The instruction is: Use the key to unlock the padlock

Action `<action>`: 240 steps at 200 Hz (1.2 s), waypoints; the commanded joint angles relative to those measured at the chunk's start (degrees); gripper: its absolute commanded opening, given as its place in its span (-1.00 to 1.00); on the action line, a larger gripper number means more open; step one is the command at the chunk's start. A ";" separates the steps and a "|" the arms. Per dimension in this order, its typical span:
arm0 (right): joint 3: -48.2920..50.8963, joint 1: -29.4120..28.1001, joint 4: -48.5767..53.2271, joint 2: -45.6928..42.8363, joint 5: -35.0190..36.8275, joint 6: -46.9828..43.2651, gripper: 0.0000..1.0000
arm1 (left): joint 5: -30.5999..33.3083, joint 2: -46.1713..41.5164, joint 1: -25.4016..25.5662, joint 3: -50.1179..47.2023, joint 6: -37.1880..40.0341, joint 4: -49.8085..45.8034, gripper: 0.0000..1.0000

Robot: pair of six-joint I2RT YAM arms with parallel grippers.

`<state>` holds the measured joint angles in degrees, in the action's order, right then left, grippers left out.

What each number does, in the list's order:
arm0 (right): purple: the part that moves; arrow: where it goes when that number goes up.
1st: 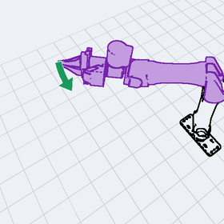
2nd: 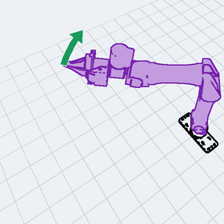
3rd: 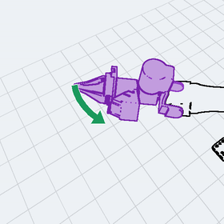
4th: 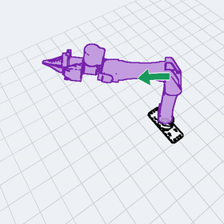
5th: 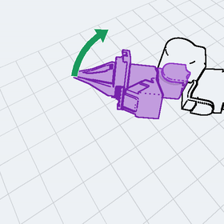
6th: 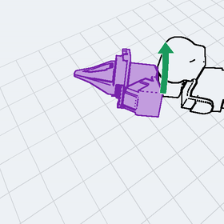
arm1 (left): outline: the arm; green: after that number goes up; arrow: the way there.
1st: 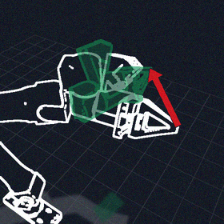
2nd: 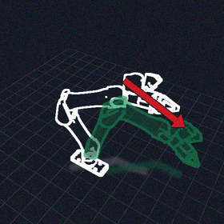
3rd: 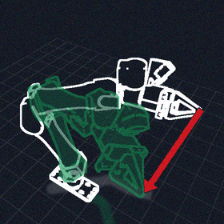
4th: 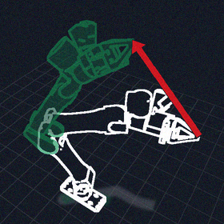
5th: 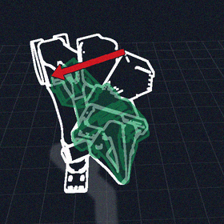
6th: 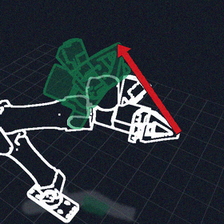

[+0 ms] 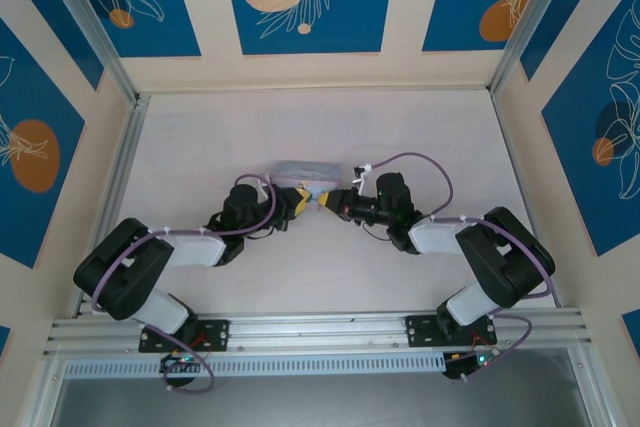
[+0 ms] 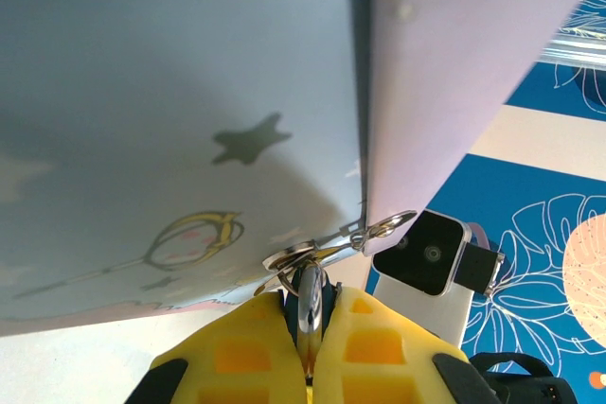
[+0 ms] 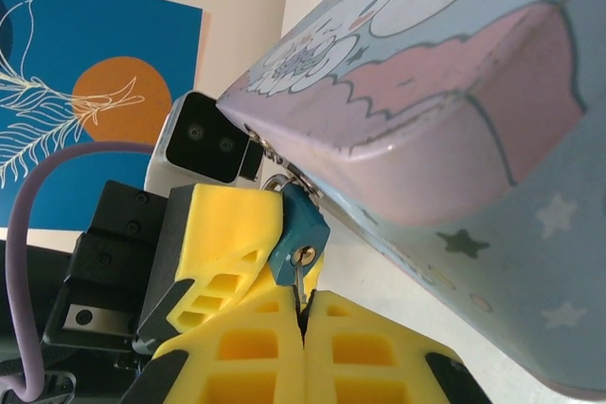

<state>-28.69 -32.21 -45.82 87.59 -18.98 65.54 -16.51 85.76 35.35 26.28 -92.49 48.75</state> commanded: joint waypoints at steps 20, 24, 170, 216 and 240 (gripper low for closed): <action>-1.97 -0.40 -1.99 1.68 0.90 1.13 -1.00 | -1.28 -0.94 -0.47 1.43 0.91 2.57 -1.00; -2.07 -0.40 -2.21 1.85 1.02 1.21 -1.00 | -1.33 -0.94 -0.53 1.55 0.91 2.60 -1.00; -1.83 -3.36 -17.42 12.34 3.64 11.74 -1.00 | 0.60 0.73 0.64 1.88 -1.91 7.40 -1.00; -2.30 -4.44 -17.75 13.94 6.40 13.22 -1.00 | 0.69 2.09 0.94 2.07 -2.49 9.24 -1.00; -2.89 -4.36 -19.67 15.90 6.31 14.44 -1.00 | 0.43 2.50 1.30 2.43 -2.38 9.61 -1.00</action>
<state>-29.58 -35.00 -63.81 100.88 -13.15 78.59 -11.42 88.33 34.94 26.28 -94.26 50.30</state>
